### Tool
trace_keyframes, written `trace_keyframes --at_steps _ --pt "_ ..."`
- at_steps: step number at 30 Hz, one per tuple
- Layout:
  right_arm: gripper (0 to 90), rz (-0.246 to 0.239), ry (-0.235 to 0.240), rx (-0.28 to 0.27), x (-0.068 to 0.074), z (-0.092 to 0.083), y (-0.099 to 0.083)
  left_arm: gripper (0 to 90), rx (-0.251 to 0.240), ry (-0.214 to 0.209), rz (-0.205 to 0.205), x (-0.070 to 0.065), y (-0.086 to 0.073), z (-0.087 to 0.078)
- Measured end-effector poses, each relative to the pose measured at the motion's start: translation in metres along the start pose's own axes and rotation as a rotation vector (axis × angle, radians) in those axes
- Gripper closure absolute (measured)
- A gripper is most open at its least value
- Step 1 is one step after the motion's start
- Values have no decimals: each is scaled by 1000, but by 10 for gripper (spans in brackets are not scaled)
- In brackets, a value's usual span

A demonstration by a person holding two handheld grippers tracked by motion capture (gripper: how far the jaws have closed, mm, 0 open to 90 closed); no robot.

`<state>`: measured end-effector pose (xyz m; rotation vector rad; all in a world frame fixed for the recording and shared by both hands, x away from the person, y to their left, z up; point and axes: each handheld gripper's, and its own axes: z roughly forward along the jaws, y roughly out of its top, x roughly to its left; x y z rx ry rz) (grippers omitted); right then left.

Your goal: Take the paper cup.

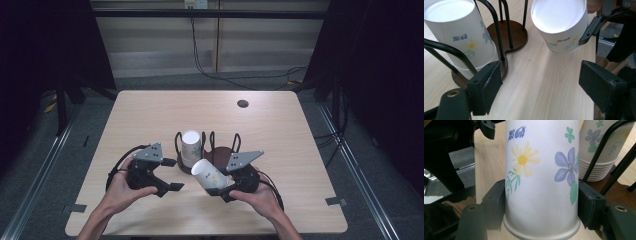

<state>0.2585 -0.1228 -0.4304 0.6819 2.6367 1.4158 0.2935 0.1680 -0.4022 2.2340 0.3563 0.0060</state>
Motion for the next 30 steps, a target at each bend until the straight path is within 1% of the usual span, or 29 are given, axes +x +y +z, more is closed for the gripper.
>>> trace_keyframes --at_steps 2,3,7,10,11,12,13,16,18,20,23,25,26,27,28,30 --pt "327 -3 4 13 0 0 1 176 11 -4 1 -1 0 4" --pt "326 -4 4 20 0 0 1 174 26 -7 12 -1 0 6" --pt "327 -11 11 58 1 2 2 168 52 -11 24 -3 -1 13" --pt "327 -18 16 86 3 3 3 168 50 -22 25 -5 -1 15" --pt "327 -22 15 94 3 4 3 168 57 -23 35 -5 -1 16" --pt "327 -24 16 104 4 4 3 168 58 -25 34 -7 -1 17" --pt "327 -29 17 112 4 5 4 170 67 -23 46 -7 -1 18" --pt "327 -40 17 134 5 6 5 176 76 -24 56 -8 -1 19" --pt "327 -49 19 147 6 6 6 176 73 -22 58 -8 -1 19" --pt "328 -56 18 160 6 6 7 175 67 -26 49 -9 -1 19" --pt "329 -61 14 182 7 5 7 175 69 -32 56 -9 -1 20" --pt "330 -63 17 190 7 5 7 175 82 -35 64 -9 -1 21" --pt "331 -65 18 196 7 4 8 175 77 -39 57 -10 -1 22" --pt "332 -68 18 199 7 4 8 175 85 -39 64 -9 -1 22" --pt "333 -70 23 199 6 3 8 174 83 -39 62 -9 -1 23" --pt "333 -77 22 220 7 3 9 175 75 -44 64 -10 -1 23"
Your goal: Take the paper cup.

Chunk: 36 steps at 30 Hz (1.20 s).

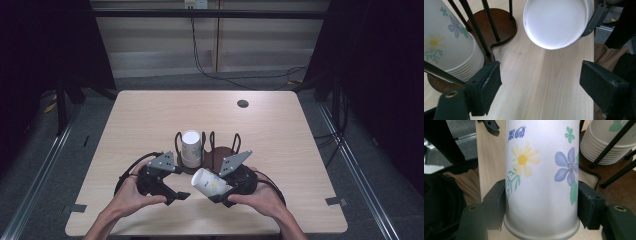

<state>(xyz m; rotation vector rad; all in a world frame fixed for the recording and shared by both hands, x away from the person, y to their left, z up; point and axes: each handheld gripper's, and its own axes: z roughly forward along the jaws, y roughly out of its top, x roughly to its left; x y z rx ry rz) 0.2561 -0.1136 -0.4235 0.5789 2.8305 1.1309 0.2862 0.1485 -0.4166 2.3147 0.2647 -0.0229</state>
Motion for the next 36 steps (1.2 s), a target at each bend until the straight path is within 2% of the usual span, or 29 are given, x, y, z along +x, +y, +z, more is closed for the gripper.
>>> trace_keyframes --at_steps 7,12,17,19,22,28,30,34,36 --pt "336 -19 5 38 2 -1 3 168 5 -8 4 -3 2 4" --pt "336 -33 8 78 4 3 5 168 7 -46 19 -5 3 7" --pt "335 -36 19 123 4 5 6 168 -5 -49 24 -6 4 4" --pt "335 -38 27 126 4 6 6 167 -4 -54 23 -7 4 5" --pt "335 -49 29 157 5 8 7 167 11 -59 40 -8 5 9" --pt "335 -57 30 201 8 13 11 176 17 -71 46 -10 5 12" --pt "335 -78 36 209 9 15 12 176 7 -66 38 -10 5 10" --pt "335 -81 32 271 12 20 13 176 15 -68 43 -12 4 12" --pt "335 -95 37 283 13 23 14 205 9 -76 45 -12 3 13"
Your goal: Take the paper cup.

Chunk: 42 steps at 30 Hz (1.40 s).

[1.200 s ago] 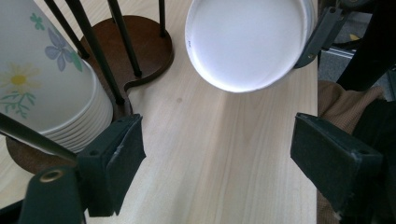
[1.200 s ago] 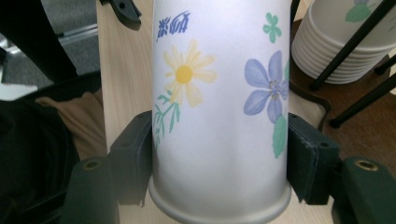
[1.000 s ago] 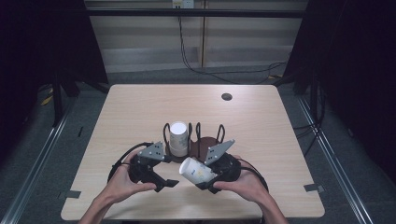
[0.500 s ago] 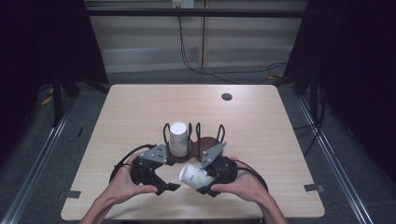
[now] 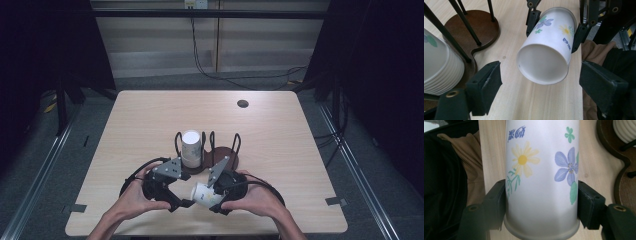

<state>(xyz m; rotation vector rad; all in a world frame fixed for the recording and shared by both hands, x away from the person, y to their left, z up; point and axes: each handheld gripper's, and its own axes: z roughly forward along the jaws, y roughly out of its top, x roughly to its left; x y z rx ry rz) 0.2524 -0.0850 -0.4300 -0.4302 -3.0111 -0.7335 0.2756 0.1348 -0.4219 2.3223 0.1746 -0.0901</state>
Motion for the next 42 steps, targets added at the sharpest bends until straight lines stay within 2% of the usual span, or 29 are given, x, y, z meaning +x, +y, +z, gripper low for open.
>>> trace_keyframes --at_steps 2,7,8,9,10,12,16,17,25,29,35,42 --pt "334 -7 -2 5 1 1 1 236 -2 -8 3 -1 0 2" --pt "334 -22 -10 7 6 -1 5 230 20 -36 -5 1 1 6" --pt "334 -29 -2 9 6 -1 6 223 22 -14 -12 1 1 6" --pt "334 -29 0 8 6 0 6 207 22 -4 -41 2 2 7" --pt "333 -28 3 7 6 0 7 196 27 -13 -49 3 2 8" --pt "333 -15 18 -7 4 2 7 215 28 -27 -45 3 2 9" --pt "333 -19 28 4 5 7 9 260 55 -58 -21 2 1 12" --pt "333 -34 28 4 4 8 10 266 63 -61 -25 2 1 13" --pt "333 -37 43 -13 6 10 12 307 78 -88 -7 0 1 16" --pt "333 -45 49 -2 8 13 12 326 103 -95 10 -2 0 17" --pt "331 -50 54 -2 8 14 13 324 98 -114 -7 0 -2 17" --pt "328 -56 72 -12 9 15 15 323 114 -145 -27 1 -3 18"
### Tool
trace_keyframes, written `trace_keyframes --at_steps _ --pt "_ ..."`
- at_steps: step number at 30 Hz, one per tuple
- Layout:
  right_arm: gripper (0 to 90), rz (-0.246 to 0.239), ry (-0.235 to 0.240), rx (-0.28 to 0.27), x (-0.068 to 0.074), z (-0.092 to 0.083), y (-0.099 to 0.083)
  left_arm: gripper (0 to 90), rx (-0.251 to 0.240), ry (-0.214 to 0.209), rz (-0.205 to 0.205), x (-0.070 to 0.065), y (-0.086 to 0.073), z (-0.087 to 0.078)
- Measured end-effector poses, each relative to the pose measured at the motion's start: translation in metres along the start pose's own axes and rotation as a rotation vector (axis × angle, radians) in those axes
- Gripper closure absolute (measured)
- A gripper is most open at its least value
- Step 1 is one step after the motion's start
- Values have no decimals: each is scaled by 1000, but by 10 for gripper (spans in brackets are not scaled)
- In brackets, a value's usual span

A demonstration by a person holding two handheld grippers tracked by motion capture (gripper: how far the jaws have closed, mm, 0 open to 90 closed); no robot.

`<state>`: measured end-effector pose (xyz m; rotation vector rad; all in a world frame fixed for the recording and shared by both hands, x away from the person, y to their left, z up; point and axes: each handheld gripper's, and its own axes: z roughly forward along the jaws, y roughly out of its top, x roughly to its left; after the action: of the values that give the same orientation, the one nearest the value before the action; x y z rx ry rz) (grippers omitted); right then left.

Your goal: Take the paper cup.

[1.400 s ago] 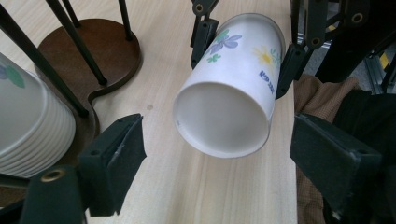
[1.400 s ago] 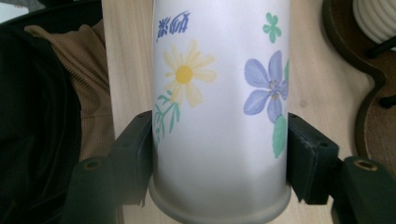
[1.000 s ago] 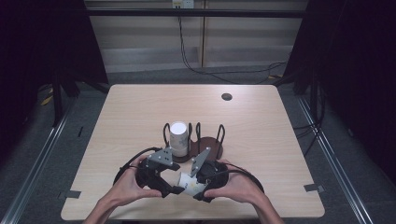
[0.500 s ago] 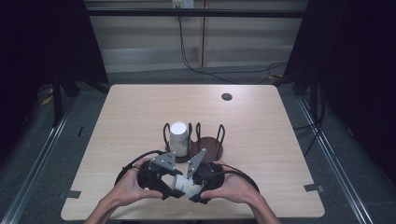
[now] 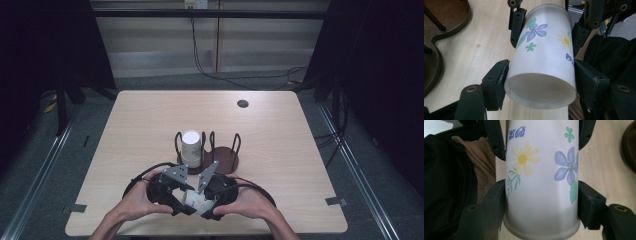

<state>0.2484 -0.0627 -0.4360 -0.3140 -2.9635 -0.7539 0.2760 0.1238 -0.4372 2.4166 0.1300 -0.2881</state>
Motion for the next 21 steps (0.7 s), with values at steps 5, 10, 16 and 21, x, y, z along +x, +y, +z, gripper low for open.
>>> trace_keyframes --at_steps 5,10,16,21 --pt "323 -12 8 19 1 3 0 344 25 -15 -9 -1 -1 2" --pt "306 -5 15 10 1 4 0 362 14 -25 -5 -1 -1 -1" --pt "258 9 -1 -48 -3 -3 -3 369 -34 -15 -8 0 -1 -5" --pt "183 33 -34 -95 -6 -8 -9 367 -68 -4 -23 1 -2 -10"
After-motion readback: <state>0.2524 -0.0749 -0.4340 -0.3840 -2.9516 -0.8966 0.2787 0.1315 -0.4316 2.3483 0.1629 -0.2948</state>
